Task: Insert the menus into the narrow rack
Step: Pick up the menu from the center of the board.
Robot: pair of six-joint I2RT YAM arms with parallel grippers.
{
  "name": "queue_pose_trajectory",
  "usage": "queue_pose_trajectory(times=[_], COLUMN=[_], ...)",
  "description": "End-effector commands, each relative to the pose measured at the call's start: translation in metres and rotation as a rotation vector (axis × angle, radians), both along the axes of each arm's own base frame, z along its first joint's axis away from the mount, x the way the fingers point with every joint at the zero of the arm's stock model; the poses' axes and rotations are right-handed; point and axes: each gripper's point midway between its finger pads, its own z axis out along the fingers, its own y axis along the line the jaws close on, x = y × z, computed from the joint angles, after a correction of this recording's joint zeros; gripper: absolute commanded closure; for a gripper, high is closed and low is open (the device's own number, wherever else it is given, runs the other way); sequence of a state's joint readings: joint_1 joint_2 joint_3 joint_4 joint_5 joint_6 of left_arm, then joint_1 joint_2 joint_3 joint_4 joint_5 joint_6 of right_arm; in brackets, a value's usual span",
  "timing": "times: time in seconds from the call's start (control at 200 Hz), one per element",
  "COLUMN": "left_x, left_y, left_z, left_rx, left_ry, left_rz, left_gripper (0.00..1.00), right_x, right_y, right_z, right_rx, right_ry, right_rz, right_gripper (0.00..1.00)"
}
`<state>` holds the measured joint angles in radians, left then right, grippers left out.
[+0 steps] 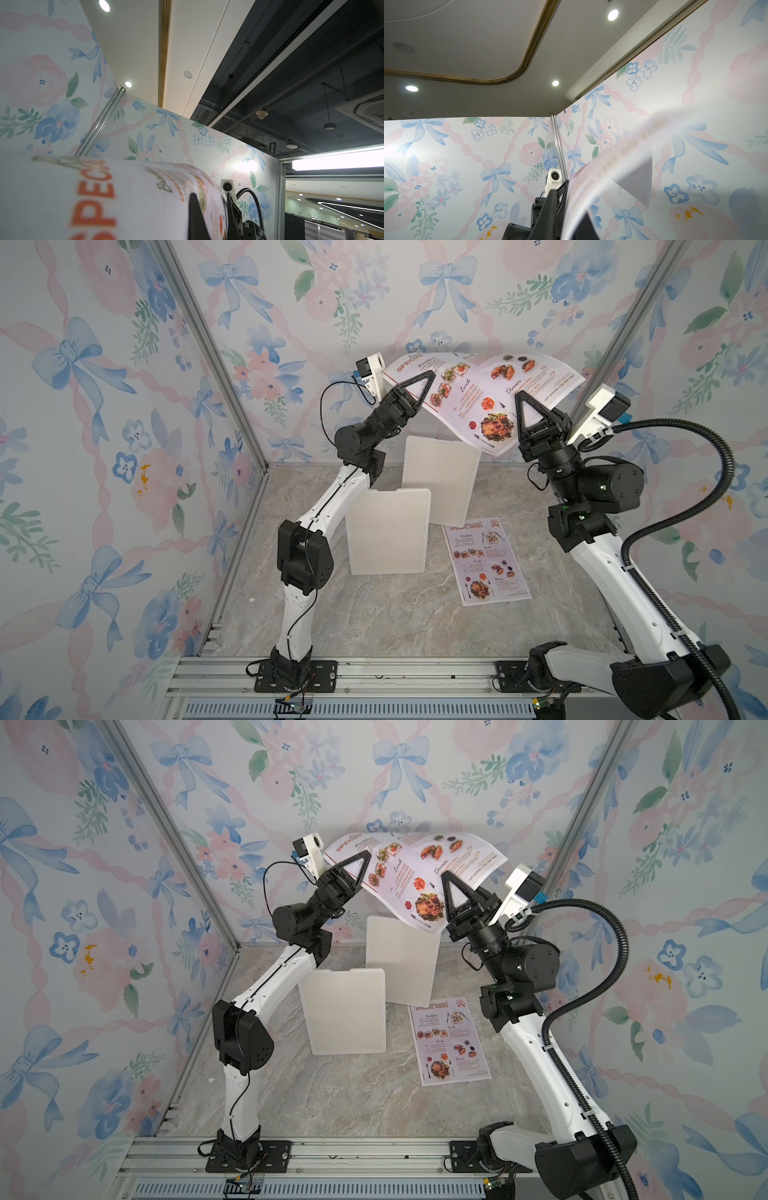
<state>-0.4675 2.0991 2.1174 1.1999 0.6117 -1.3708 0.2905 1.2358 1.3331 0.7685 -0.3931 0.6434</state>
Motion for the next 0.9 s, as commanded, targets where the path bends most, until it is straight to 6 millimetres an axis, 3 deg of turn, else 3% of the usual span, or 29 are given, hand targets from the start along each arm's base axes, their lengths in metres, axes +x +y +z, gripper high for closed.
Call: queue_pose_trajectory(times=[0.0, 0.165, 0.19, 0.215, 0.315, 0.4, 0.605, 0.895], left_x=[-0.028, -0.043, -0.044, -0.047, -0.063, -0.079, -0.096, -0.073], left_y=[0.011, 0.015, 0.014, 0.014, 0.01, 0.006, 0.013, 0.045], left_z=[0.015, 0.007, 0.004, 0.003, -0.007, -0.021, -0.05, -0.065], left_rx=[0.032, 0.178, 0.211, 0.239, 0.34, 0.419, 0.533, 0.604], left_ry=[-0.133, -0.302, -0.325, -0.356, -0.467, -0.566, -0.623, -0.54], left_rz=[0.038, 0.125, 0.135, 0.144, 0.154, 0.122, 0.057, 0.106], left_gripper=[1.0, 1.0, 1.0, 1.0, 1.0, 1.0, 1.0, 1.0], right_x=[-0.006, 0.012, 0.014, 0.015, 0.019, 0.019, 0.015, 0.029], right_y=[-0.005, -0.028, -0.033, -0.037, -0.054, -0.051, -0.017, 0.011], right_z=[-0.007, -0.063, -0.074, -0.086, -0.125, -0.143, -0.143, -0.143], right_rx=[-0.008, -0.204, -0.248, -0.292, -0.46, -0.575, -0.71, -0.802], right_ry=[0.003, 0.211, 0.246, 0.278, 0.381, 0.381, 0.269, 0.242], right_rz=[-0.017, -0.098, -0.12, -0.145, -0.248, -0.228, 0.009, 0.11], right_gripper=[0.43, 0.18, 0.06, 0.01, 0.02, 0.02, 0.01, 0.01])
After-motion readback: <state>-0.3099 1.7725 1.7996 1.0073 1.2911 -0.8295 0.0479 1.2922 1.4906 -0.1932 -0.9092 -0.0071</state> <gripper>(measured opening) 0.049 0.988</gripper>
